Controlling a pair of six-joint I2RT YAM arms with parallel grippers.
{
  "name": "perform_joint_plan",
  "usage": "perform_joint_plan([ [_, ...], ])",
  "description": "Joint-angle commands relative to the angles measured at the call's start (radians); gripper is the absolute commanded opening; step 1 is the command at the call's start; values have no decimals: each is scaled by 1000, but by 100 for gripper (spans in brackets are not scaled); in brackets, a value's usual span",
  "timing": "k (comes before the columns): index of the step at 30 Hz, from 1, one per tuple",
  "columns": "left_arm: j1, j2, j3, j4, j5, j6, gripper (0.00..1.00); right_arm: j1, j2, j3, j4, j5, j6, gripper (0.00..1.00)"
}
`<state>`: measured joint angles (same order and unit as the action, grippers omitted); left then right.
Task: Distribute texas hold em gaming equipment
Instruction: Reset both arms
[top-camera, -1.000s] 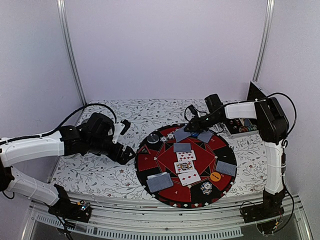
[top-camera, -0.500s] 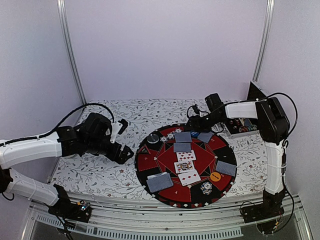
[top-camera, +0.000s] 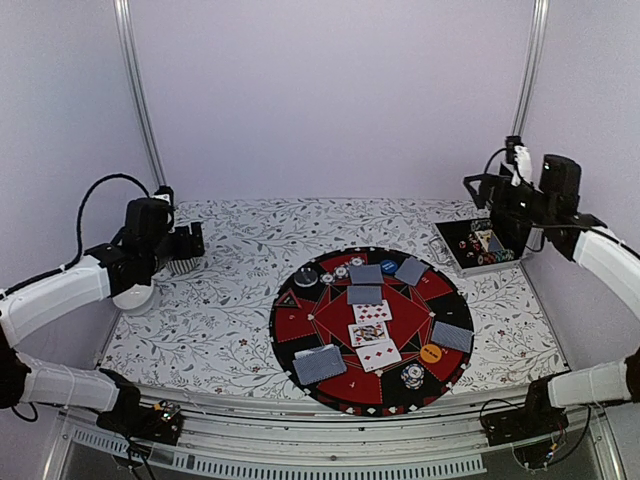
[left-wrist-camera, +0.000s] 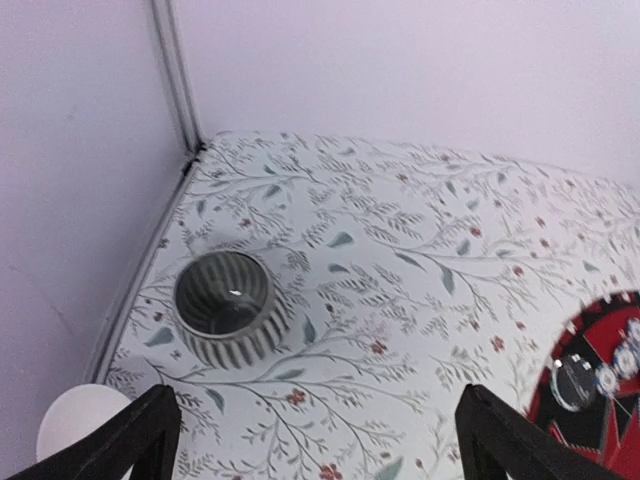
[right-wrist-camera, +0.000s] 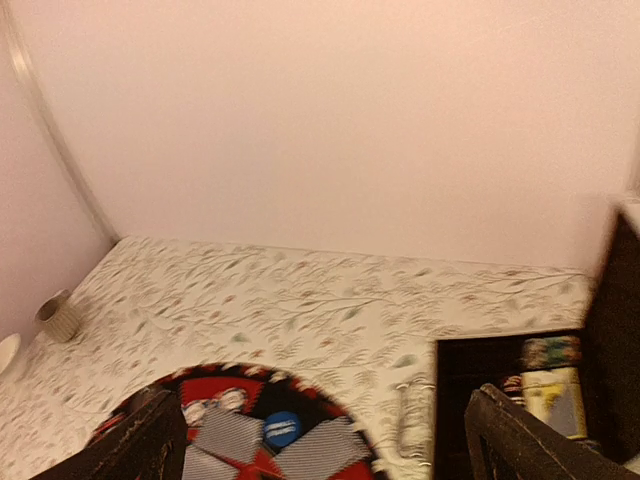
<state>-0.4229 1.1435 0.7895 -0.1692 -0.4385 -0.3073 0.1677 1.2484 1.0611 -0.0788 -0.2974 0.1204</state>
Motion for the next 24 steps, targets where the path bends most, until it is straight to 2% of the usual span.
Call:
perform_joint_plan([
  [1,38,-33,-194,375,-291,79,98,-150,-195,-390,344,163,-45,99],
  [4,57,-24,-330,626,-341,185,98,-192,-280,-593,558,323,-68,99],
  [6,72,-7,-396,750,-322,230,98,-208,-282,-686,680,343,-50,99],
  [13,133,137,-586,1208,-218,333,98,-209,-34,-898,1153,291,-53,99],
  [14,135,137,-585,1204,-196,328,98,-210,13,-920,1244,297,-64,99],
  [17,189,164,-626,1366,-40,309,98,-212,94,-931,1400,254,-95,99],
  [18,207,184,-610,1356,-35,297,98,-212,130,-919,1399,225,-104,99],
  [19,218,192,-570,1275,-35,274,98,-212,184,-916,1423,191,-109,99],
  [21,244,217,-520,1203,49,277,98,-212,305,-942,1629,143,-151,99],
  [24,249,263,-456,1132,105,301,98,-213,280,-908,1526,136,-153,99],
])
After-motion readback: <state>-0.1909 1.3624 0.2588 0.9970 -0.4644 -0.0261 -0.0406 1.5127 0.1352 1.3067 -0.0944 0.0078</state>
